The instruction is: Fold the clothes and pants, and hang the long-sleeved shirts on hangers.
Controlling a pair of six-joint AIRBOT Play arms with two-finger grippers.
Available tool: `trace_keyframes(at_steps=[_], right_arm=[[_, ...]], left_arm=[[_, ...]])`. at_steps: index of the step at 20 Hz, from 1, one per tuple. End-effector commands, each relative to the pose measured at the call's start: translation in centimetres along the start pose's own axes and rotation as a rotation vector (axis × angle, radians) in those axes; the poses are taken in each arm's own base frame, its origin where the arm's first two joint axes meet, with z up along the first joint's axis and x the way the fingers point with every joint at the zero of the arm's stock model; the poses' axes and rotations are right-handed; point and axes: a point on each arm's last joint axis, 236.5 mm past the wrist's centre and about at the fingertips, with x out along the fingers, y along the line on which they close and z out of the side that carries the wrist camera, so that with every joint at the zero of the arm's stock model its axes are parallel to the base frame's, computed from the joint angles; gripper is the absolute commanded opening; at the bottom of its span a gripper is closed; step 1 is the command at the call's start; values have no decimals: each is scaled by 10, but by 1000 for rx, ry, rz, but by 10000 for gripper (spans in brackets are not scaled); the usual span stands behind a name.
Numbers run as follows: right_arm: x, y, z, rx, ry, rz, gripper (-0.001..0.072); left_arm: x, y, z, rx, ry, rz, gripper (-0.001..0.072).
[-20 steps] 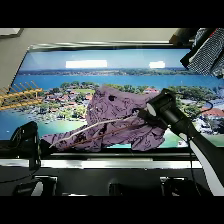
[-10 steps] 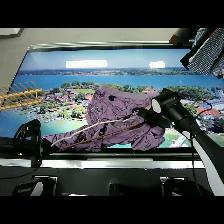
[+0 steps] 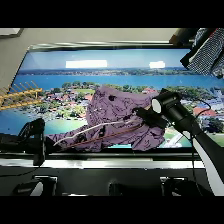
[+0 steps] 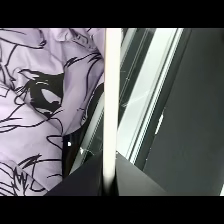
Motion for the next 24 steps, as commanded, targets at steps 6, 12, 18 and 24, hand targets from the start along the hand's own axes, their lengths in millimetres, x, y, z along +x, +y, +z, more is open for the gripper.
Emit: trace_keyframes(at_steps=[6, 12, 18, 24], right_arm=[[-2, 2, 1, 0, -7, 12, 39], [-40, 16, 5, -42, -74, 152, 39], [-74, 24, -16, -121, -50, 271, 39], [-141, 22, -13, -247, -105, 314, 39]], left_arm=[[2, 0, 1, 9, 4, -6, 29], [10, 7, 4, 9, -10, -33, 30], [22, 8, 12, 57, -8, -35, 30], [24, 8, 14, 84, -9, -33, 30]])
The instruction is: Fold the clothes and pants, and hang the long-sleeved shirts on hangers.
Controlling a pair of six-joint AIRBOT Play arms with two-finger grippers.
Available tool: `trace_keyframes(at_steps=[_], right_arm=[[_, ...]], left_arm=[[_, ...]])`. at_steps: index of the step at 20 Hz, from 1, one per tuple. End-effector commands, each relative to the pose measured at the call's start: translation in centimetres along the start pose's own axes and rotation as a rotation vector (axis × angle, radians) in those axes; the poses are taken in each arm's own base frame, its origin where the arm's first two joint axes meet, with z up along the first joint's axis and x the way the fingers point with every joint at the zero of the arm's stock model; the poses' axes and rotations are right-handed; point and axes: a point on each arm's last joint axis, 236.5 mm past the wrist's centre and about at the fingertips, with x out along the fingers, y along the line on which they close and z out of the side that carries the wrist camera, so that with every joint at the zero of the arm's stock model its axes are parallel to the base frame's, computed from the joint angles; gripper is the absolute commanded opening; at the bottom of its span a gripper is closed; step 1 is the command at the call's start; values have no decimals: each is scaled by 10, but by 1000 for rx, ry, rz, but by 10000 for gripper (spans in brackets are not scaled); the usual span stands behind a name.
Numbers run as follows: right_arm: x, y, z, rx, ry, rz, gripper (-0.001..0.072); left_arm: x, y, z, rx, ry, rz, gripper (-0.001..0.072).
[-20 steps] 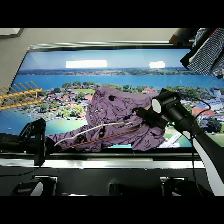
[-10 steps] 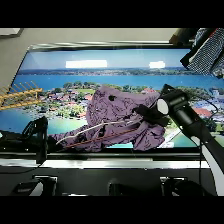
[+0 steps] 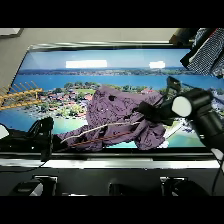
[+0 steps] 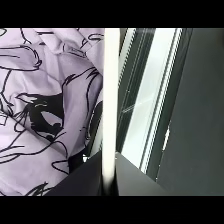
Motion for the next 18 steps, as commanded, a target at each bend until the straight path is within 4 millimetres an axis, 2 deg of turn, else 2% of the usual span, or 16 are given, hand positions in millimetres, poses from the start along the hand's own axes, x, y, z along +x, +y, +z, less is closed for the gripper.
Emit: trace_keyframes(at_steps=[1, 3, 5, 8, 14, 18], right_arm=[[-42, 14, 7, -84, -31, 43, 39], [-61, 27, 9, -92, -44, 91, 39], [-68, 31, 6, -105, -34, 110, 39], [-64, 28, 3, -117, -13, 88, 39], [-61, 37, -10, -139, 50, 122, 39], [-68, 40, -13, -142, 45, 145, 39]], left_arm=[[1, 0, 3, 21, -9, 2, 29], [1, -1, 10, 22, -37, -4, 30], [2, 0, 15, 37, -57, 2, 30], [10, 2, 27, 60, -80, 3, 30], [43, 15, 55, 77, -133, 7, 30], [71, 12, 58, 91, -107, -32, 30]])
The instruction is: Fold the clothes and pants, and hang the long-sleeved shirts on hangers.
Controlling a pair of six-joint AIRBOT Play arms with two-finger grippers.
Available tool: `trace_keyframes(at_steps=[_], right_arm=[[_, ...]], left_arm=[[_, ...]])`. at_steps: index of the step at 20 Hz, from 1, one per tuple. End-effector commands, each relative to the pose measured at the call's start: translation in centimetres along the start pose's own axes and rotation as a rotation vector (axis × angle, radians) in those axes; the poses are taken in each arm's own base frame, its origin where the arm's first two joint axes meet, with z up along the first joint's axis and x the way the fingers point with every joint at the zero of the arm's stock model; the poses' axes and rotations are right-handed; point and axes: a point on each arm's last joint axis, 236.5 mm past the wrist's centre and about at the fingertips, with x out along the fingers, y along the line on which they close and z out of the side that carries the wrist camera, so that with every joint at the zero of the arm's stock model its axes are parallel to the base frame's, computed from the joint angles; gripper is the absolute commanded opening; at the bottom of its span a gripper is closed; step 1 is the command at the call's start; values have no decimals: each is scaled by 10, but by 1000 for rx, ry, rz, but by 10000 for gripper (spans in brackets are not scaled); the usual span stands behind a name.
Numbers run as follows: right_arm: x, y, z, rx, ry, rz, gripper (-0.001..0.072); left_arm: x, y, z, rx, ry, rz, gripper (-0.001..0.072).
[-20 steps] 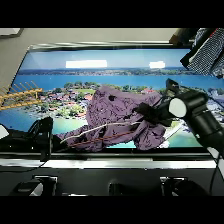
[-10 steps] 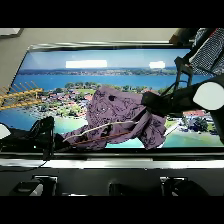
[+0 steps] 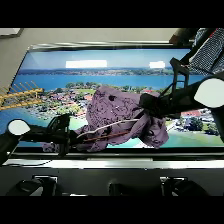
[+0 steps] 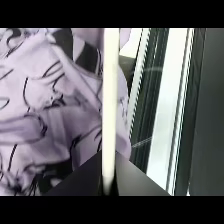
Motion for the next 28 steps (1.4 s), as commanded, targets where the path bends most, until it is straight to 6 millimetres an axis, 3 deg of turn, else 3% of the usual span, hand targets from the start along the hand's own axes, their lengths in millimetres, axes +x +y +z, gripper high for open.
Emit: trace_keyframes(at_steps=[1, 7, 15, 19, 21, 23, 24, 26, 28], right_arm=[[-4, 3, -4, -6, 7, 17, 39], [-4, 1, -5, -8, 10, 5, 39], [-3, -1, 6, -9, -35, -4, 40], [-3, 2, 4, -17, -28, 12, 45], [-3, 0, 1, -32, -13, 4, 161], [-5, -2, -4, -45, 3, -6, 168], [-8, -3, -6, -61, 3, -7, 243], [-19, -5, -5, -74, -30, 0, 615], [-35, -17, 2, -75, -109, -35, 624]], left_arm=[[24, 3, 6, 8, -1, -6, 30], [41, 10, 41, -56, -129, 16, 30], [52, -6, 54, -40, -156, -28, 30], [55, 0, 62, -43, -178, 10, 30], [55, 2, 65, -52, -192, 15, 30], [55, 2, 65, -52, -192, 16, 30], [55, 2, 65, -52, -192, 18, 30], [55, 2, 65, -52, -192, 18, 30], [55, 2, 65, -52, -192, 18, 30]])
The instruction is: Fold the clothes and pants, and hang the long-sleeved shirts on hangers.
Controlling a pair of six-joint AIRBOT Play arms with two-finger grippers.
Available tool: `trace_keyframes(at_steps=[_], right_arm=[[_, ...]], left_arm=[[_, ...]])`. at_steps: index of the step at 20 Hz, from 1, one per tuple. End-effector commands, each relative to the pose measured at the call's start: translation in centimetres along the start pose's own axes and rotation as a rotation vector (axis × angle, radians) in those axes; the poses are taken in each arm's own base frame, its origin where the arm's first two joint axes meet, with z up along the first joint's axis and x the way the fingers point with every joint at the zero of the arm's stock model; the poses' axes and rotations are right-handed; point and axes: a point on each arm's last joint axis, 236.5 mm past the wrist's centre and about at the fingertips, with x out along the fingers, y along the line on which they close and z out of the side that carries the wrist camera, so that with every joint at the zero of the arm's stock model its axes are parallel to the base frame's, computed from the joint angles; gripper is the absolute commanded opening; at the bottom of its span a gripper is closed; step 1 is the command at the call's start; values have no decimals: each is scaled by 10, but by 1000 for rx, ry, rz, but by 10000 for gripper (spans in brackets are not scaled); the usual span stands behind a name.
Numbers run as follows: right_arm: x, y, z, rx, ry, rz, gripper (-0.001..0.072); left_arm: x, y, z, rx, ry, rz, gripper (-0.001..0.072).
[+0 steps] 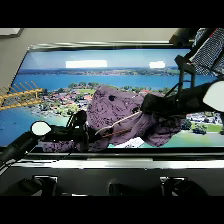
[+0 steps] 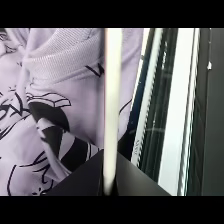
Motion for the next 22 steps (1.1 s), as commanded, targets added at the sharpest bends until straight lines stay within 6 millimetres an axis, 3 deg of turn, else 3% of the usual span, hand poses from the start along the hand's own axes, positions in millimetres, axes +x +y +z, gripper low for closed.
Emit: trace_keyframes(at_steps=[1, 3, 4, 10, 12, 15, 17, 20, 22], right_arm=[[-27, -27, 12, -1, -121, -88, 624], [-53, -75, 27, 39, -211, -294, 624], [-60, -87, 30, 27, -218, -354, 624], [-16, -77, 24, -238, 2, -374, 693], [-15, -87, 35, -237, 5, -410, 698], [-22, -97, 61, -118, -26, -240, 686], [-27, -103, 61, -288, 15, -132, 667], [-25, -88, 68, -643, -16, -25, 659], [-17, -81, 65, -756, 9, 20, 658]], left_arm=[[0, 1, 0, -1, 0, 5, 30], [0, 1, 0, -1, 0, 5, 30], [0, 1, 0, -1, 0, 5, 30], [0, 1, 0, -1, 0, 5, 30], [0, 1, 0, -1, 0, 5, 30], [0, 1, 0, -1, 0, 5, 30], [0, 1, 0, 0, 0, 5, 30], [0, 1, 0, -1, 0, 5, 30], [0, 1, 0, -1, 0, 5, 30]])
